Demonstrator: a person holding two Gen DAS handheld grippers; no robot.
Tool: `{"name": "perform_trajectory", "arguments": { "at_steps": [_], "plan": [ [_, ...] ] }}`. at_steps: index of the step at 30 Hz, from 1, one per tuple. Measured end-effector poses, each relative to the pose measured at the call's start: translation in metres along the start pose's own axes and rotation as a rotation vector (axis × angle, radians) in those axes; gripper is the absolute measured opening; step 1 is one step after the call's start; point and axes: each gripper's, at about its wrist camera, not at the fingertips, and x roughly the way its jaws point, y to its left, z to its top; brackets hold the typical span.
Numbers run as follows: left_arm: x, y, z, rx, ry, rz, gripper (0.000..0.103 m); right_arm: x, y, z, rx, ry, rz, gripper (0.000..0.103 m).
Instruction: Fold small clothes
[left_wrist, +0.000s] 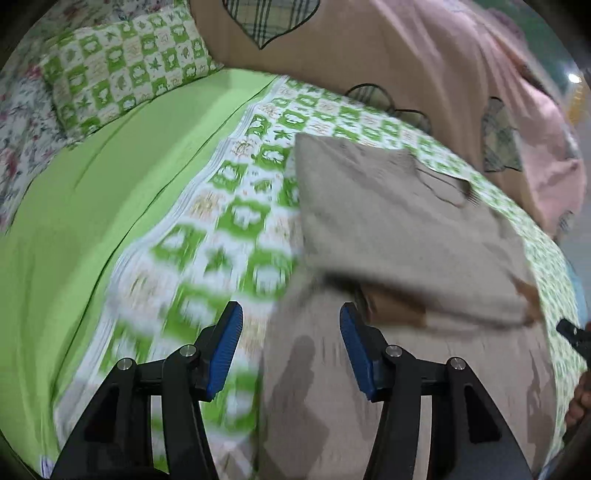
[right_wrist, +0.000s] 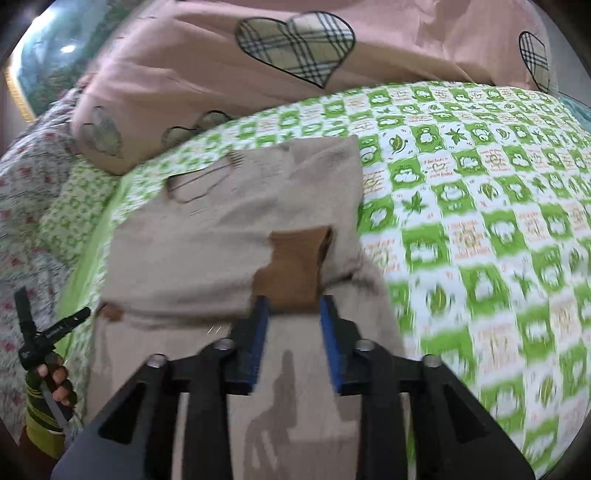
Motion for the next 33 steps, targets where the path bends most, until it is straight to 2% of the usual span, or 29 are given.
{"name": "perform_trajectory", "arguments": {
  "at_steps": [2,7,11,15,17,18,20,21,23,25,27,29,33],
  "plan": [
    [-0.017,0.010,-0.018,0.000,-0.010,0.001,0.055,-0.016,0.000,-0.016,0.002,-0.010,0.018,0.035],
    [-0.055,0.052,-0.048,-0.078,-0.026,-0.009,0.055,-0.036,0.002,-0.055,0.034,-0.033,0.079,0.035],
    [-0.080,0.053,-0.072,-0.075,-0.013,-0.060,0.055,-0.042,-0.003,-0.079,0.063,-0.012,0.074,0.035],
    [-0.089,0.028,-0.106,-0.058,0.073,-0.156,0.061,-0.056,-0.011,-0.097,0.055,0.000,0.053,0.036],
    [-0.090,0.014,-0.122,-0.057,0.125,-0.190,0.062,-0.068,-0.019,-0.107,0.059,-0.001,0.039,0.040],
    [-0.089,0.004,-0.133,-0.048,0.162,-0.197,0.064,-0.073,-0.023,-0.111,0.064,-0.002,0.035,0.041],
    [-0.084,-0.008,-0.147,-0.019,0.230,-0.162,0.064,-0.084,-0.032,-0.119,0.075,-0.002,0.023,0.043],
    [-0.080,-0.014,-0.156,0.006,0.266,-0.131,0.062,-0.090,-0.035,-0.124,0.080,-0.001,0.016,0.043],
    [-0.085,-0.021,-0.171,0.070,0.249,-0.092,0.058,-0.102,-0.043,-0.133,0.086,-0.001,0.008,0.043],
    [-0.092,-0.023,-0.183,0.140,0.258,-0.072,0.048,-0.115,-0.051,-0.144,0.092,-0.004,0.006,0.044],
    [-0.095,-0.015,-0.190,0.137,0.285,-0.094,0.037,-0.125,-0.056,-0.155,0.093,-0.003,0.007,0.046],
    [-0.096,-0.004,-0.199,0.106,0.319,-0.145,0.037,-0.132,-0.059,-0.166,0.079,0.006,0.024,0.048],
    [-0.096,-0.003,-0.208,0.095,0.324,-0.212,0.037,-0.129,-0.058,-0.184,0.054,0.057,0.098,0.048]
  ]
}}
